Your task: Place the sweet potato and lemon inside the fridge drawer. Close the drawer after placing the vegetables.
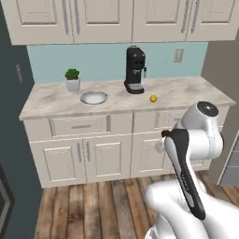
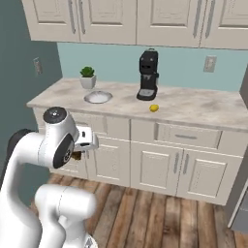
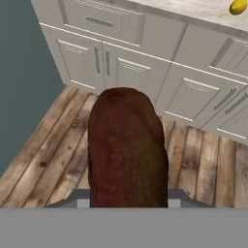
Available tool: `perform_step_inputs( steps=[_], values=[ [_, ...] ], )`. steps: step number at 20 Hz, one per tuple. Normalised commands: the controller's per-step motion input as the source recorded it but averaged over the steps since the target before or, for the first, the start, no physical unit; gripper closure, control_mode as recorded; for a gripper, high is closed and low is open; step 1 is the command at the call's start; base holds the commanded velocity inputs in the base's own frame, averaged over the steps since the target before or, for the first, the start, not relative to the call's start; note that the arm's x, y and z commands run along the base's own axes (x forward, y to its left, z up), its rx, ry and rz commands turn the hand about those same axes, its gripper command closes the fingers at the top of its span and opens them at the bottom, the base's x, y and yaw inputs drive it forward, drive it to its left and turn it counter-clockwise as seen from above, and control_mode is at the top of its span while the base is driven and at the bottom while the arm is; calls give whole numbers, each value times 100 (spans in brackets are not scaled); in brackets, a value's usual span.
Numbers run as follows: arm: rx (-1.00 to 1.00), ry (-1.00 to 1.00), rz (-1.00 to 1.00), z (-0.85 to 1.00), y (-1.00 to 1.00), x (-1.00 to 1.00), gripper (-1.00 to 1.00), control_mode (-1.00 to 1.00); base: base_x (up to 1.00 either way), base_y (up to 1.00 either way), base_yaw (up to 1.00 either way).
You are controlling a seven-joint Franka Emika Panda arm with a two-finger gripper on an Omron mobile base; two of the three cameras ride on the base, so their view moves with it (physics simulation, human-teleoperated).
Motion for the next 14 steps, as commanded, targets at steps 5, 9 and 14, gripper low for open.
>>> perform_step_inputs(
  steps=[5, 9, 14],
  values=[
    [0, 0, 0, 0, 0, 0, 100, 100, -100, 0, 28],
    [0, 0, 0, 0, 0, 0, 100, 100, -98, -2, 25],
    [0, 0, 0, 0, 0, 0, 100, 100, -94, -14, 19]
  ],
)
